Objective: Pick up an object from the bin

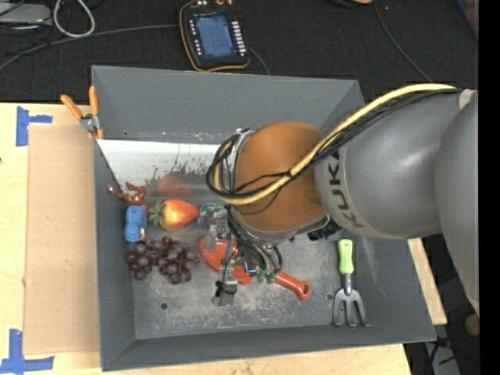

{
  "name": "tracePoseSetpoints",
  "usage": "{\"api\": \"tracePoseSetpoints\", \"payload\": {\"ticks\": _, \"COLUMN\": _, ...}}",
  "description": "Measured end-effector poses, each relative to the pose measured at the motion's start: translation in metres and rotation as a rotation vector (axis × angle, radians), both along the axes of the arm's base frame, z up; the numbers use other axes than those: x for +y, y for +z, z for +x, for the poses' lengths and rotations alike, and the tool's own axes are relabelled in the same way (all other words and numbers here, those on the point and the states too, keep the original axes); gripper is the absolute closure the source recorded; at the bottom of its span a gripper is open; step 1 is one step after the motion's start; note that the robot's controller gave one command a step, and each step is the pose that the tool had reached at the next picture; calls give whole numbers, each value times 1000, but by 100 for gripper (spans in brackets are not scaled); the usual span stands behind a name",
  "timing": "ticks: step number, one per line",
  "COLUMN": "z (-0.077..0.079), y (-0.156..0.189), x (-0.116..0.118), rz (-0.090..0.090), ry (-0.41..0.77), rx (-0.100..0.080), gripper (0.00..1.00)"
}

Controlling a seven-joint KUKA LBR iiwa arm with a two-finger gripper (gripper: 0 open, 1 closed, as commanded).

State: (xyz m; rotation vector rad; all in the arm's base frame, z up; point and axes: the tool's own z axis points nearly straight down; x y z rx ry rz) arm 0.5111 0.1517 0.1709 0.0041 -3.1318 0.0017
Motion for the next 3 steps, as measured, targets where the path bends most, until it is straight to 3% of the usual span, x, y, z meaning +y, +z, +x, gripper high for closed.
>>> {"api": "tracePoseSetpoints", "payload": {"ticks": 1, "z": 2, "y": 4, "x": -1, "rz": 1, "ry": -5, "rx": -7, "gripper": 0}}
{"api": "tracePoseSetpoints", "payload": {"ticks": 2, "z": 53, "y": -103, "x": 83, "rz": 4, "ry": -51, "rx": -6, "gripper": 0}}
{"api": "tracePoseSetpoints", "payload": {"ticks": 3, "z": 57, "y": -101, "x": 77, "rz": 3, "ry": -280, "rx": -14, "gripper": 0}}
